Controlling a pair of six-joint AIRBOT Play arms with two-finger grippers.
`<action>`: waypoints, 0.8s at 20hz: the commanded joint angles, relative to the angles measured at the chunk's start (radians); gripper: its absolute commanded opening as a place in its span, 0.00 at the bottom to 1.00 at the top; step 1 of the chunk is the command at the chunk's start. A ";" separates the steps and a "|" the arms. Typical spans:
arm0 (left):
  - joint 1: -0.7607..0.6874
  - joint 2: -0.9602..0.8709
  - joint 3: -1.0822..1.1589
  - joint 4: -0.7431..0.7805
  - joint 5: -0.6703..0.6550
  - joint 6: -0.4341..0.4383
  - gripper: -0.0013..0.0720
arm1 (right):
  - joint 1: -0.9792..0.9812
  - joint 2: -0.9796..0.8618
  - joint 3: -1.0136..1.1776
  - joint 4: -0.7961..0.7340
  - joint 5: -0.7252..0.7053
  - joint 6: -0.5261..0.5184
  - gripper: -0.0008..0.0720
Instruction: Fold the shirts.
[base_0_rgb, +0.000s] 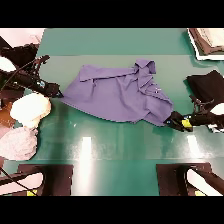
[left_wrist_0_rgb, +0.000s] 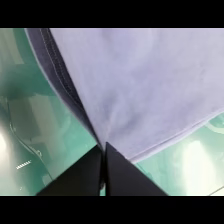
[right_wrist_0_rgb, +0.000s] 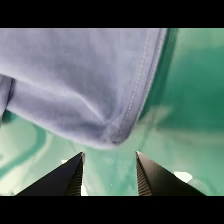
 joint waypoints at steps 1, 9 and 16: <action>0.001 0.001 0.001 -0.002 -0.016 -0.003 0.05 | -0.001 0.019 -0.068 0.070 -0.116 0.003 0.55; 0.001 0.001 0.001 -0.002 -0.023 -0.022 0.05 | 0.001 0.019 -0.066 0.093 -0.166 0.004 0.53; 0.001 0.001 0.001 -0.003 -0.054 -0.026 0.05 | 0.001 0.019 -0.066 0.084 -0.135 0.004 0.43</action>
